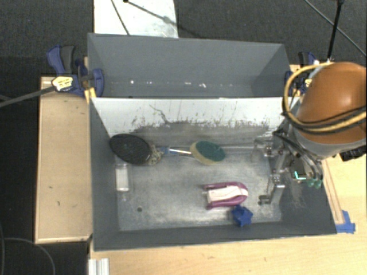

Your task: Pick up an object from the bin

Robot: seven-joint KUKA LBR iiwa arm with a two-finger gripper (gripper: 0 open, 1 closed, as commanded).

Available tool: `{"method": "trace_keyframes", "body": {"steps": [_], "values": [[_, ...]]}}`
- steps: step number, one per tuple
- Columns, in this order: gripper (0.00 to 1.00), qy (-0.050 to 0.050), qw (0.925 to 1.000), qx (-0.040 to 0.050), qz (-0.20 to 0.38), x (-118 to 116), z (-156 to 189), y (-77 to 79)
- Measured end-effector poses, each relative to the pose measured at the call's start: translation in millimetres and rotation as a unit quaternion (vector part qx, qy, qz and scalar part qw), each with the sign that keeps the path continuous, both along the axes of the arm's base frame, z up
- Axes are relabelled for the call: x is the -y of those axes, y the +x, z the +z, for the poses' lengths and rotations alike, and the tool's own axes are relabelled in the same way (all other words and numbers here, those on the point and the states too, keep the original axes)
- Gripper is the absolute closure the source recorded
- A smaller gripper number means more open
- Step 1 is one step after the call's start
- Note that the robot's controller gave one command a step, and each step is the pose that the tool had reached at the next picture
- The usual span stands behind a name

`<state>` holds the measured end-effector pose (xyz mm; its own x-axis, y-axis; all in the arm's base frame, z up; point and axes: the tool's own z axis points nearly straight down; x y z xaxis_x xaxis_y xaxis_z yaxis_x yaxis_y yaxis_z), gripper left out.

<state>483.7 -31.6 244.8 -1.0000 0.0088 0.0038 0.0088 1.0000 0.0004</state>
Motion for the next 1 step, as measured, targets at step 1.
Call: {"method": "trace_keyframes", "body": {"steps": [1], "values": [[0.00,0.000,0.9957,0.0111,0.092,-17.8,-173.2,7.3]]}}
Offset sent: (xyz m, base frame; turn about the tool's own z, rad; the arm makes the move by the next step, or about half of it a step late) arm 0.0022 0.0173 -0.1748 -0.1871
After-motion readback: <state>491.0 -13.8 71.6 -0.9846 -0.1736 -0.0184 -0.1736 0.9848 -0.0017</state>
